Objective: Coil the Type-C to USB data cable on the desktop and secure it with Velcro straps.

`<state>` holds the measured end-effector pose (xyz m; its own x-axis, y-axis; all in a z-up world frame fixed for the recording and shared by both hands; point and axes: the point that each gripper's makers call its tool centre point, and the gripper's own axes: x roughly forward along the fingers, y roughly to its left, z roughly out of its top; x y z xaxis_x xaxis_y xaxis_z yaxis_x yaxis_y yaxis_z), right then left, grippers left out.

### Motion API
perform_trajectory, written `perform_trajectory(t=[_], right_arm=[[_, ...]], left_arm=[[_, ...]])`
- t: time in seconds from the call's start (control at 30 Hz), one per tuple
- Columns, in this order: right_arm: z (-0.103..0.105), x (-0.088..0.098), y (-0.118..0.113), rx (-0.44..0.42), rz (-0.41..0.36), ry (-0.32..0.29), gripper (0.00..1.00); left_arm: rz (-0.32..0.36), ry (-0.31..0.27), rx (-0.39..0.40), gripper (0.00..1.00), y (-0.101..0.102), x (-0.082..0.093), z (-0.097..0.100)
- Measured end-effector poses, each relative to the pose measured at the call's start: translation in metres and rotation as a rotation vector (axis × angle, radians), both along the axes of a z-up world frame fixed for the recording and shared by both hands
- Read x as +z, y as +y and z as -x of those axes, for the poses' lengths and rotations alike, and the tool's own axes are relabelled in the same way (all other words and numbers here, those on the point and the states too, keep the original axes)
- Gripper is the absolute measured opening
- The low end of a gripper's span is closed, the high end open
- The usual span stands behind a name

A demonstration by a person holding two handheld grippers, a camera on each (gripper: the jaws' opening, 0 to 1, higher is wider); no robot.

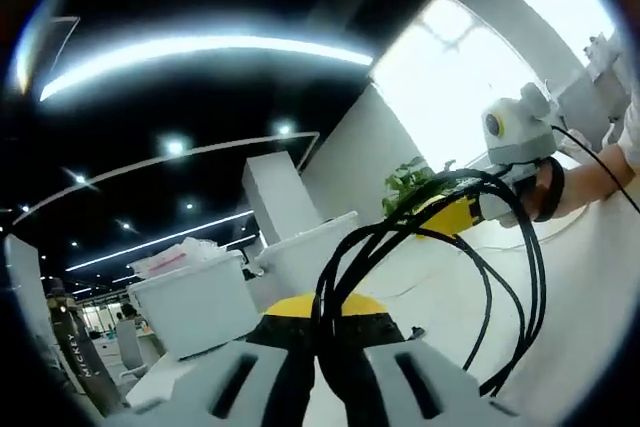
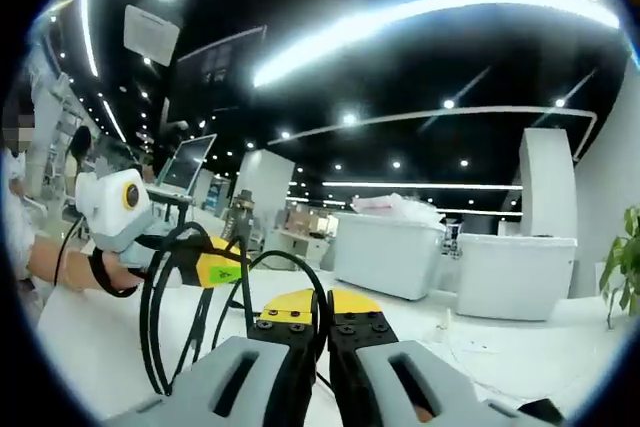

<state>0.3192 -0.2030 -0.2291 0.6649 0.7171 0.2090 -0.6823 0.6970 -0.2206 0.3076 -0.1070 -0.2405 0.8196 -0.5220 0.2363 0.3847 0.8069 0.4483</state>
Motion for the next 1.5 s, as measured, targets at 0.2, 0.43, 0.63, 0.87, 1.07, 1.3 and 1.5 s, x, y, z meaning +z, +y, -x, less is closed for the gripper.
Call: perform_trajectory(t=[0.2,0.43,0.63,0.87,1.07,1.3,1.5], right_arm=[[0.005,0.001,0.003,0.046,-0.027,0.014,0.03],[0.026,0.001,0.02,0.221,-0.076,0.075,0.02],[0.028,-0.008,0.025,0.254,-0.039,0.107,0.04],[0.036,0.032,0.009,0.17,-0.059,0.01,0.2],[0.045,0.004,0.05,0.146,0.176,-0.018,0.35],[0.013,-0.025,0.043,-0.022,0.347,-0.064,0.3],[0.002,-0.025,0.036,-0.071,0.329,-0.05,0.2]], left_arm=[[0.008,0.007,0.038,0.09,0.009,-0.001,-0.005],[-0.008,0.013,0.048,0.12,0.008,-0.003,-0.007],[-0.058,0.008,0.07,0.06,0.011,-0.004,-0.008],[-0.148,-0.011,0.206,0.06,0.028,-0.004,-0.016],[-0.21,-0.038,0.238,0.06,0.019,-0.001,-0.016],[-0.334,-0.114,0.225,0.06,0.004,0.003,-0.002],[-0.35,-0.13,0.137,0.06,-0.022,-0.002,0.01]])
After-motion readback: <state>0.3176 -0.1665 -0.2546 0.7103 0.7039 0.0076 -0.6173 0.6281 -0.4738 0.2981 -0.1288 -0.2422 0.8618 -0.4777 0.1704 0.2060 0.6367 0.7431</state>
